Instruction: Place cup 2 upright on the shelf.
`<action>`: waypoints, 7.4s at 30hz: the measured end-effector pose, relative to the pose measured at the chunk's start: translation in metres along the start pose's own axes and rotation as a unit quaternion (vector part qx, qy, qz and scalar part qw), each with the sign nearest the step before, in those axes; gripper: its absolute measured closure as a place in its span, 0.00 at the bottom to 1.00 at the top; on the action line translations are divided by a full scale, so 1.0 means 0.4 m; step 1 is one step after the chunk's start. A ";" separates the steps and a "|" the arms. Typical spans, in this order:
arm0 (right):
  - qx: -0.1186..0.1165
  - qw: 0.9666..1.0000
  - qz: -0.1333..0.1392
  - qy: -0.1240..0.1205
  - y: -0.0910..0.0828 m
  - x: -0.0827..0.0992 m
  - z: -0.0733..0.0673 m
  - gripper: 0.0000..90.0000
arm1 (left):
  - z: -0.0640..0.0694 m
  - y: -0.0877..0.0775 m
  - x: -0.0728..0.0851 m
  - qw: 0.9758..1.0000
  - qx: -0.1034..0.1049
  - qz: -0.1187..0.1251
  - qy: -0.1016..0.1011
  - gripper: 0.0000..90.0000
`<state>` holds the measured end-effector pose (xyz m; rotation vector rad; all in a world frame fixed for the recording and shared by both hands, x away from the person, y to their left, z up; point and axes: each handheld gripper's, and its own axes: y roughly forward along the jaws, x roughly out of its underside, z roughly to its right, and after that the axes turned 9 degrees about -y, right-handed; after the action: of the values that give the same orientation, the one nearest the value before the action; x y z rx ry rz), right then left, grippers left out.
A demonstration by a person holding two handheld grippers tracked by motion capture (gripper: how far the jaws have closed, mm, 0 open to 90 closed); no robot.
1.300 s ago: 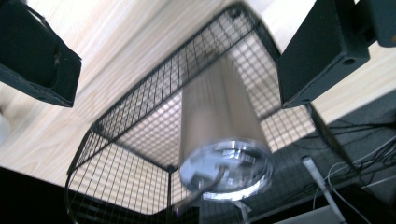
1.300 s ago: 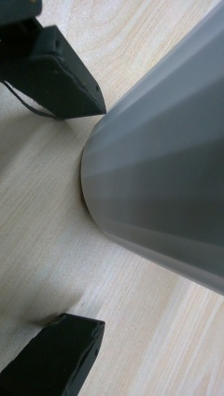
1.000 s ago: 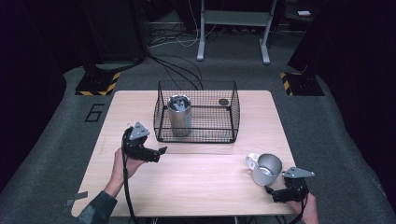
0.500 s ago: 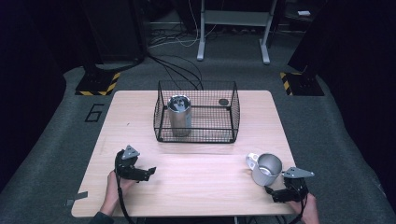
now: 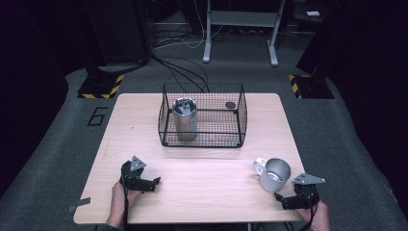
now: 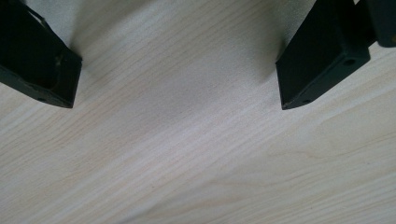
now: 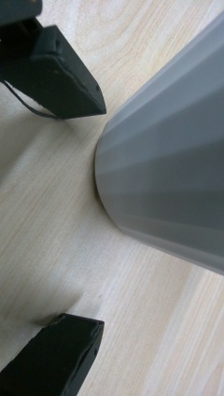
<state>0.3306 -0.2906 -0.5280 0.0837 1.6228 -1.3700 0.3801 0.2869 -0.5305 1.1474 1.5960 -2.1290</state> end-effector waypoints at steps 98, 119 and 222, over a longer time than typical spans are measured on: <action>0.017 0.995 0.093 -0.016 -0.087 -0.278 -0.075 0.06 | 0.008 0.004 -0.001 1.000 -0.016 0.004 -0.008 0.00; -0.011 0.995 0.098 -0.024 -0.084 -0.362 -0.083 0.06 | 0.008 0.003 -0.001 1.000 -0.019 0.003 -0.007 0.00; -0.019 0.988 0.129 -0.085 -0.033 -0.761 -0.070 0.06 | 0.013 0.004 0.001 1.000 -0.018 0.010 -0.013 0.01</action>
<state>0.4651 -0.1205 -0.3121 0.1442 1.4398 -1.1163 0.3785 0.2819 -0.5316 1.1146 1.5988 -2.0857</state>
